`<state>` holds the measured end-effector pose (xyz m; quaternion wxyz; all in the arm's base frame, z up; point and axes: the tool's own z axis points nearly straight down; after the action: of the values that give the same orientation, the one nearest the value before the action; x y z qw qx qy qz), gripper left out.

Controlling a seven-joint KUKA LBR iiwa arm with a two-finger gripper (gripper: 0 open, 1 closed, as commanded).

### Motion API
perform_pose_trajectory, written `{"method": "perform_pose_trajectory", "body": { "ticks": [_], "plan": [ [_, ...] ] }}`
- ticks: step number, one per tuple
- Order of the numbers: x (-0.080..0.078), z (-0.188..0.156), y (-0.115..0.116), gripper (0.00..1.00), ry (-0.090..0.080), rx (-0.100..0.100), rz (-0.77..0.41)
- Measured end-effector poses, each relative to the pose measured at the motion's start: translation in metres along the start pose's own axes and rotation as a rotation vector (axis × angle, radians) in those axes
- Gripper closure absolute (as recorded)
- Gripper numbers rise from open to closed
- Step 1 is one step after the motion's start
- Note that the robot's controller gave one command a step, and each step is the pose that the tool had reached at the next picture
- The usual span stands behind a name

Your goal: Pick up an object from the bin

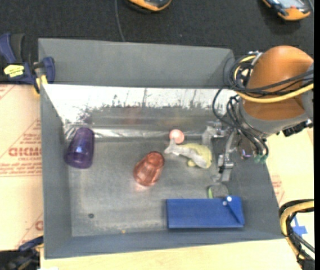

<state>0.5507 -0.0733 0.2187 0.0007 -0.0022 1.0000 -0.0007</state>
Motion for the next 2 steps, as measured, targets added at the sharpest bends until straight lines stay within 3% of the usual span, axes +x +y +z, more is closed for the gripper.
{"method": "perform_pose_trajectory", "body": {
  "ticks": [1,2],
  "plan": [
    [-0.0335,0.0723,-0.0345,1.0,-0.002,0.0,0.204],
    [-0.0336,0.0723,-0.0346,0.0,-0.002,0.001,0.202]
  ]
}}
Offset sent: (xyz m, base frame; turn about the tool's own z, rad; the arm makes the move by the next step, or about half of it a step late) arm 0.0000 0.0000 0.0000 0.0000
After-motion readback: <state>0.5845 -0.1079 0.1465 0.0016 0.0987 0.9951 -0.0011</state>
